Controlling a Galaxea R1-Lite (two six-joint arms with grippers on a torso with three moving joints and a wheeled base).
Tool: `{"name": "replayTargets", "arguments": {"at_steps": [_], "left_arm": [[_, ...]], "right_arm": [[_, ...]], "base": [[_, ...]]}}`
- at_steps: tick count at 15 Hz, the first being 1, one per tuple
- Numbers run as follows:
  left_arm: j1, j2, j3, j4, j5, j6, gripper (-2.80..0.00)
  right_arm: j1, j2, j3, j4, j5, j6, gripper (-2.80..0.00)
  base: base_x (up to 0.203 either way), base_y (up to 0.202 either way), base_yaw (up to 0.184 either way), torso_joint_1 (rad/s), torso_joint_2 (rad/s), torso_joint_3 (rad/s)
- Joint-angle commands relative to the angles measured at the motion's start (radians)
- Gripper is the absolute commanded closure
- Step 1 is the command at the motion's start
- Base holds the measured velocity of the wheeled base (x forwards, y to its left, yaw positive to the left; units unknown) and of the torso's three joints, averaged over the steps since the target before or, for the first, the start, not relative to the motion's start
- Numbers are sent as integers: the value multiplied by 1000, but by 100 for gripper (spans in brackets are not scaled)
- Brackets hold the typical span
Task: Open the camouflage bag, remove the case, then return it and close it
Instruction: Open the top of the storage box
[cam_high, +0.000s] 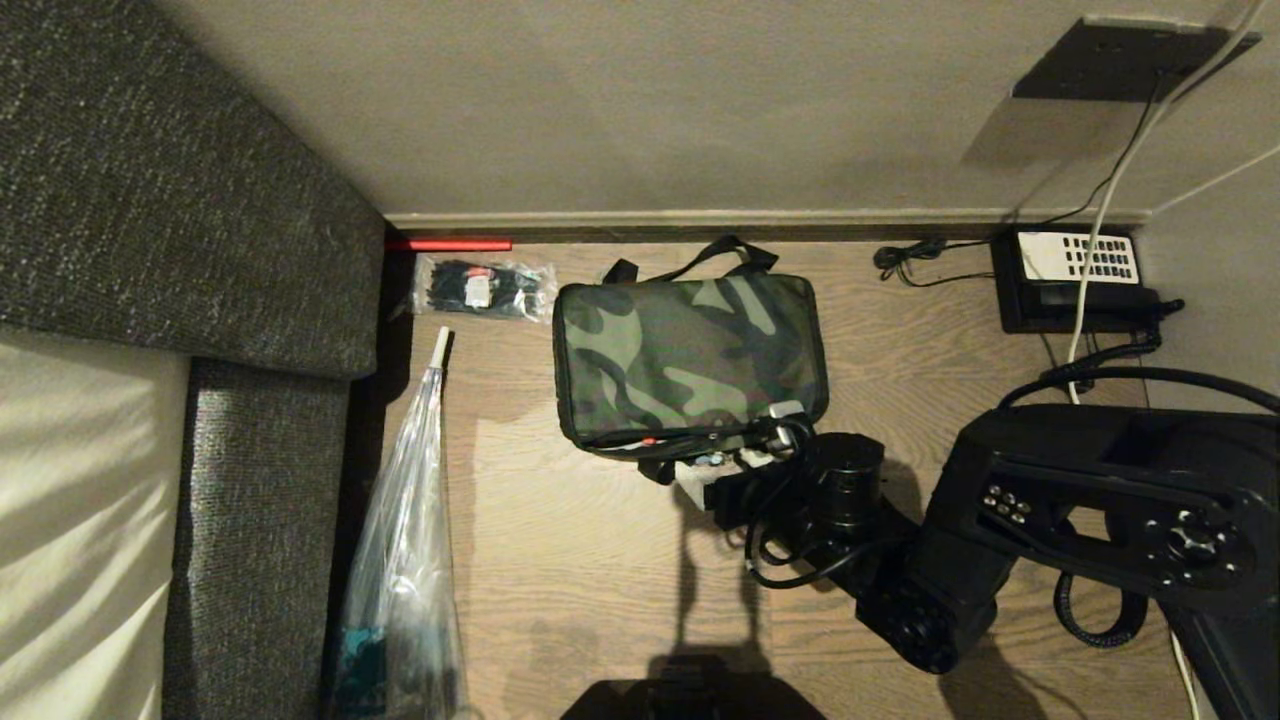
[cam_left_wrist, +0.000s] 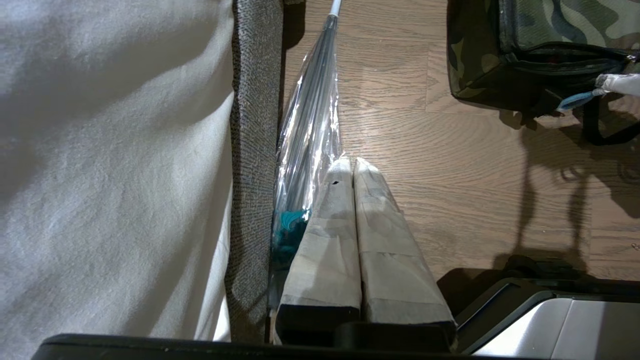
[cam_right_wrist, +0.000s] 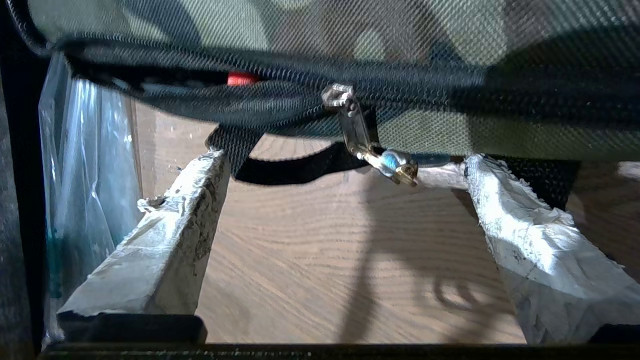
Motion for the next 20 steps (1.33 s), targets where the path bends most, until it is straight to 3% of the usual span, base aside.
{"name": "replayTargets", "arguments": {"at_steps": [1,5,6,9,17,20], "left_arm": [[0,-2,3,0,0,0,0],[0,-2,3,0,0,0,0],[1,-2,3,0,0,0,0],[0,-1,2,0,0,0,0],[0,-2,2,0,0,0,0],[0,-2,2,0,0,0,0]], "right_arm": [[0,26,-21,-16,1,15,-280],[-5,73,-77,-50,1,22,-280],[-13,86,-80,-66,4,20,0],[-28,94,-71,-83,49,9,0],[-33,75,-46,-93,48,-26,0],[-38,11,37,-94,50,-21,0]], "base": [[0,0,0,0,0,0],[0,0,0,0,0,0],[0,0,0,0,0,0],[0,0,0,0,0,0],[0,0,0,0,0,0],[0,0,0,0,0,0]]}}
